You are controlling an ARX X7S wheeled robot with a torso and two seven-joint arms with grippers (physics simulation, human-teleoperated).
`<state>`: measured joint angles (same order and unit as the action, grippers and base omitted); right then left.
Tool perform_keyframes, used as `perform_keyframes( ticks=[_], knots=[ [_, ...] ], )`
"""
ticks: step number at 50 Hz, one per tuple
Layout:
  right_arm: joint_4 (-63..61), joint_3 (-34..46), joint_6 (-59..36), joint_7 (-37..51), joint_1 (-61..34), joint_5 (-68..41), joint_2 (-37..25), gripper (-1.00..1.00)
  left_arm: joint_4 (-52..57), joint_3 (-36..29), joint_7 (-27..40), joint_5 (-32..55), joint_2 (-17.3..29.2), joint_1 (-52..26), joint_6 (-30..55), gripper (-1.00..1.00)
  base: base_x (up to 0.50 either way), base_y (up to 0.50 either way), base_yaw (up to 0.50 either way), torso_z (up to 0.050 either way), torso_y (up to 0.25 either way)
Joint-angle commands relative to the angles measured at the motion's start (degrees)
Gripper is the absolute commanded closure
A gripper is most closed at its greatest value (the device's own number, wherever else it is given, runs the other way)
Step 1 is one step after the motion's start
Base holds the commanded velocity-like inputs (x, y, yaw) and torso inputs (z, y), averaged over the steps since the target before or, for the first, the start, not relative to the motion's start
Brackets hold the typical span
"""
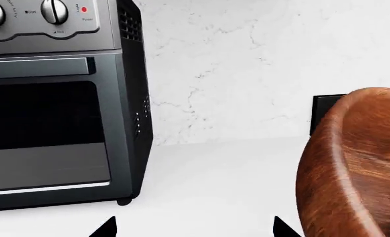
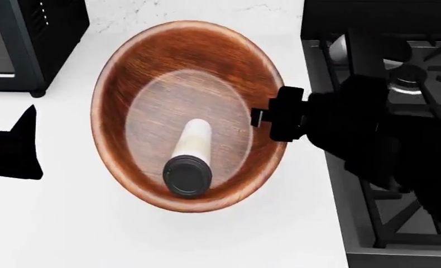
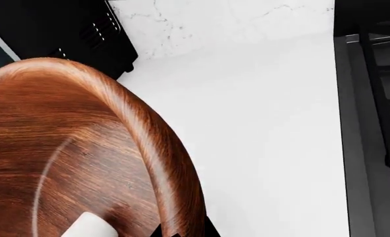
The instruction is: Place the cup inside the bowl on the dining table and move the bowl to any counter.
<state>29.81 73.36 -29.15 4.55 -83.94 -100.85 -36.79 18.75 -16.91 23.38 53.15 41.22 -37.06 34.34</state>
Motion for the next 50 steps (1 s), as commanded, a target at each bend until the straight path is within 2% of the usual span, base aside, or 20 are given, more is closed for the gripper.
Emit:
perform_keyframes(
  ticks=[1,10,18,26,33,43,50],
  knots=[
    [20.45,2.17,-1.6,-8.58,-1.97,3.69,11.17,1.0,-0.54,0.5,-0.91,-0.01,0.66,1.18,-0.99,-1.0,0.0,0.0,0.0,0.0,0.0],
    [29.95,4.96,-2.76,-13.11,-0.65,6.0,17.2,1.0,-0.67,-0.13,-0.16,-0.68,-0.39,1.27,-1.21,-1.0,0.0,0.0,0.0,0.0,0.0],
    [33.81,5.69,-2.68,-15.37,0.16,6.78,19.47,1.0,-1.19,-0.64,-0.01,-1.23,-1.1,1.17,-1.42,-1.0,0.0,0.0,0.0,0.0,0.0],
    [33.67,5.91,-3.01,-15.31,1.09,6.92,19.56,1.0,-1.15,-0.02,-0.75,-0.83,-0.26,2.22,-2.06,-1.0,0.0,0.0,0.0,0.0,0.0],
    [28.61,4.6,-3.46,-12.26,-0.21,5.76,16.82,1.0,-1.11,1.12,-1.99,-0.05,1.23,3.42,-2.82,-1.0,0.0,0.0,0.0,0.0,0.0],
    [23.57,3.85,-4.92,-8.61,-2.22,5.0,13.77,1.0,-1.2,0.31,-1.34,-0.48,0.16,2.7,-2.47,-1.0,0.0,0.0,0.0,0.0,0.0],
    [23.82,4.33,-6.12,-8.81,-2.41,5.18,13.91,1.0,-1.23,0.32,-1.52,-0.28,0.23,2.61,-2.41,-1.0,0.0,0.0,0.0,0.0,0.0]
  ],
)
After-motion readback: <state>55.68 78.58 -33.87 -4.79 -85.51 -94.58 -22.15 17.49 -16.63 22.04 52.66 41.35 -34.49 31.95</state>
